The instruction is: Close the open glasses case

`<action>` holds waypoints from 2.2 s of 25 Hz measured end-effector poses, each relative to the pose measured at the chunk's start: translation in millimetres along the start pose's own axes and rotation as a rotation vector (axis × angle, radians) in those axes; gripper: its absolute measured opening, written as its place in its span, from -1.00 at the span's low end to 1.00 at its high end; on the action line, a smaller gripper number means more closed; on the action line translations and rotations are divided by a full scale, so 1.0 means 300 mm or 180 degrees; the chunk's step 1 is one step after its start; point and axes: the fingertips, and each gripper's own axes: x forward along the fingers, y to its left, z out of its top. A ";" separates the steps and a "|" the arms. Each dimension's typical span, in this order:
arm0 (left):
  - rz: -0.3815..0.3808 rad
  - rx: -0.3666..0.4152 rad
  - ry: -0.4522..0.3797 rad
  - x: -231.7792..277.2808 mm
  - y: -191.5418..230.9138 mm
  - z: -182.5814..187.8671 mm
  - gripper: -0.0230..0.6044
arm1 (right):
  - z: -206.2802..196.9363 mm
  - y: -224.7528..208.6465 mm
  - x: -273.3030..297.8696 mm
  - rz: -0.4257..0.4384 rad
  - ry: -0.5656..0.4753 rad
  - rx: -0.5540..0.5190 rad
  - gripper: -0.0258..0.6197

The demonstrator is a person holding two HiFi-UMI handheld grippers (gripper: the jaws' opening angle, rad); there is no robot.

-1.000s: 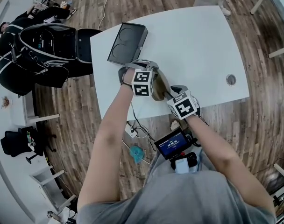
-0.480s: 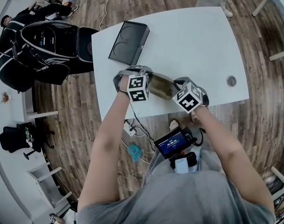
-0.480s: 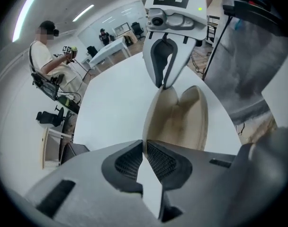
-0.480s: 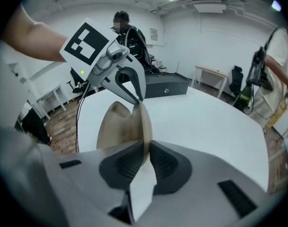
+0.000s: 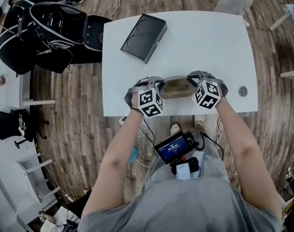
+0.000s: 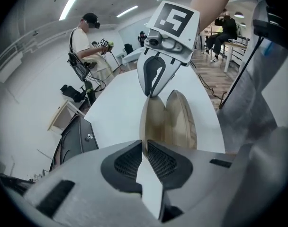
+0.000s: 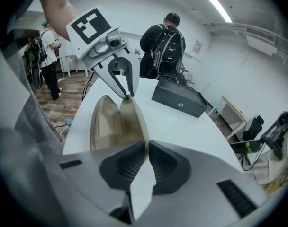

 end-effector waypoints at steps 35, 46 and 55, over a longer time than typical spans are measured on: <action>0.0215 -0.0253 -0.0435 -0.038 -0.257 0.049 -0.79 | -0.103 0.204 -0.091 -0.0496 0.0110 -0.1085 -0.76; 0.0107 -0.0322 -0.0338 -0.025 -0.362 0.019 -0.79 | -0.130 0.308 -0.076 -0.0491 0.0315 -0.1436 -0.76; 0.0083 -0.0336 -0.0266 -0.013 -0.386 0.016 -0.79 | -0.145 0.328 -0.071 -0.0467 0.0372 -0.1436 -0.76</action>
